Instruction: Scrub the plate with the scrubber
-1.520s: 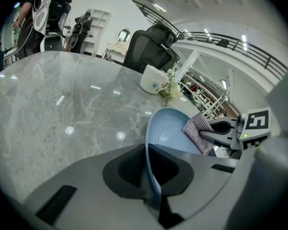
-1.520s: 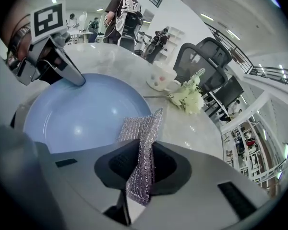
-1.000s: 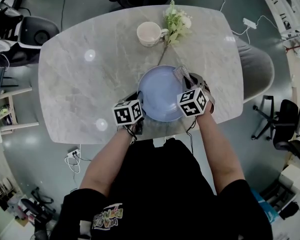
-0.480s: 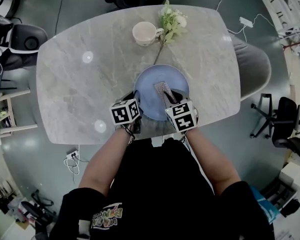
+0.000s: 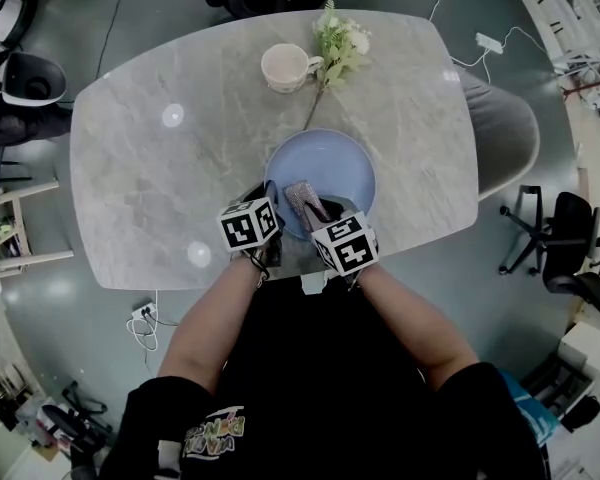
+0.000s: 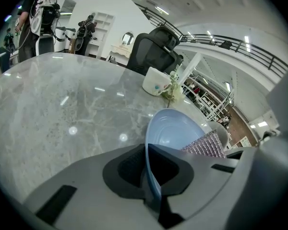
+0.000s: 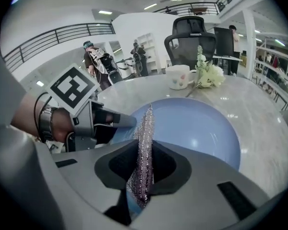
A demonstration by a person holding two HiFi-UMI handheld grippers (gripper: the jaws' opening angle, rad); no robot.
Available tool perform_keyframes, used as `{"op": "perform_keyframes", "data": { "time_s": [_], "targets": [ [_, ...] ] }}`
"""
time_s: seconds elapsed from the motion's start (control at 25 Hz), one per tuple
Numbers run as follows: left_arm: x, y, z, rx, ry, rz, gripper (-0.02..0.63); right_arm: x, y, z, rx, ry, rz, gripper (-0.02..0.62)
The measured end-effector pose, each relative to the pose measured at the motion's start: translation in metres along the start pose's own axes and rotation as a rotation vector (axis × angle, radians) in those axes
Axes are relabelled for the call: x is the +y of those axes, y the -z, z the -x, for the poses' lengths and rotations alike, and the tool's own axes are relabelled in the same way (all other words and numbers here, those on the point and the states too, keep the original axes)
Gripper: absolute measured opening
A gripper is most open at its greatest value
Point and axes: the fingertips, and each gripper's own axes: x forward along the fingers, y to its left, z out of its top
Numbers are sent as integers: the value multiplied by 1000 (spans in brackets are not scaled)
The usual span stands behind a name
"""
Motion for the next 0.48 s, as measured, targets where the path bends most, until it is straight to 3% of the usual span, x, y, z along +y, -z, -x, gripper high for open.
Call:
{"op": "perform_keyframes", "data": {
  "time_s": [0.28, 0.48],
  "targets": [
    [0, 0, 0, -1, 6, 0, 31, -19, 17, 11, 75, 71, 303, 72],
    [-1, -1, 1, 0, 8, -9, 31, -48, 24, 23, 118, 137, 429, 74]
  ]
}}
